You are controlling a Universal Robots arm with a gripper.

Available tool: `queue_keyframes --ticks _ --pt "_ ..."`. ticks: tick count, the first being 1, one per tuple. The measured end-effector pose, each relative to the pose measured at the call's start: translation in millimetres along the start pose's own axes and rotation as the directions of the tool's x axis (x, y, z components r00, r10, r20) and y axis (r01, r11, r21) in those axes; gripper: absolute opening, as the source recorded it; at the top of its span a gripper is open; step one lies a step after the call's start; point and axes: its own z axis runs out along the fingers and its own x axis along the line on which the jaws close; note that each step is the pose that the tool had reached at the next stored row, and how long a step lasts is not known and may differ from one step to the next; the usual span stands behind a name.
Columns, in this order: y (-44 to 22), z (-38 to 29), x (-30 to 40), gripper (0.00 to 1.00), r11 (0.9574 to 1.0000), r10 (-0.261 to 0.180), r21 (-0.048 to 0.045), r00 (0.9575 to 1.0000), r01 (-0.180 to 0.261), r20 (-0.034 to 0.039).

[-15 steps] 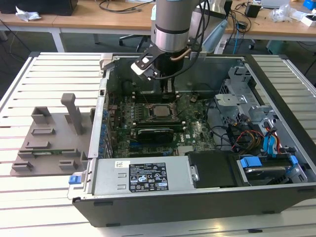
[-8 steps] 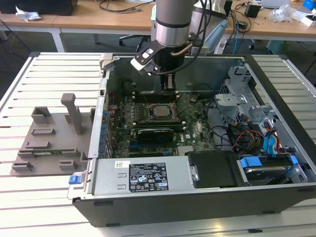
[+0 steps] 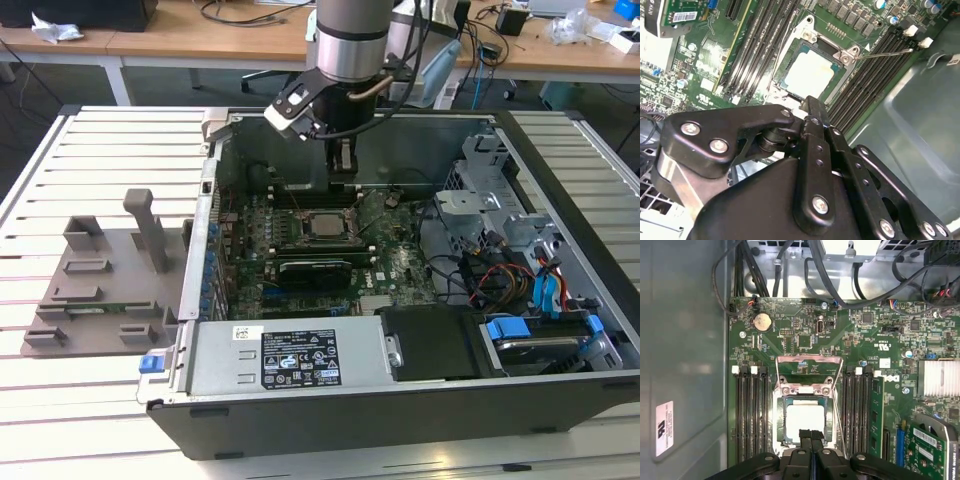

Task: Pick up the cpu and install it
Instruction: 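Place the cpu into insertion slot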

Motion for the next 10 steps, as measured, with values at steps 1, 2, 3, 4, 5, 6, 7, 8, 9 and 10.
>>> queue_keyframes --ticks 1,2,3,4,5,6,7,8,9,10 --pt "0.0 -1.3 0.0 0.11 1.0 0.0 0.0 1.0 0.0 0.0" --pt "0.0 -2.8 -0.1 0.11 1.0 0.0 -0.0001 1.0 0.0 -0.0001" --pt "0.0 -5.0 -0.1 0.11 1.0 0.0 0.0 1.0 0.0 0.0" --pt "0.0 -7.7 -0.2 0.11 1.0 0.0 0.0 1.0 0.0 0.0" --pt "0.0 -9.8 -0.2 0.11 1.0 0.0 -0.0001 1.0 0.0 -0.0001" --pt "0.0 -11.4 -0.2 0.11 1.0 0.0 -0.0001 1.0 0.0 -0.0001" --pt "0.1 -15.1 -0.4 0.11 1.0 0.0 0.0 1.0 0.0 0.0" --pt "0.1 -16.5 -0.4 0.11 1.0 0.0 -0.0001 1.0 0.0 0.0" --pt "0.1 -17.8 -0.4 0.11 1.0 0.0 -0.0001 1.0 0.0 -0.0001" --pt "0.1 -21.1 -0.5 0.11 1.0 0.0 -0.0001 1.0 0.0 0.0"
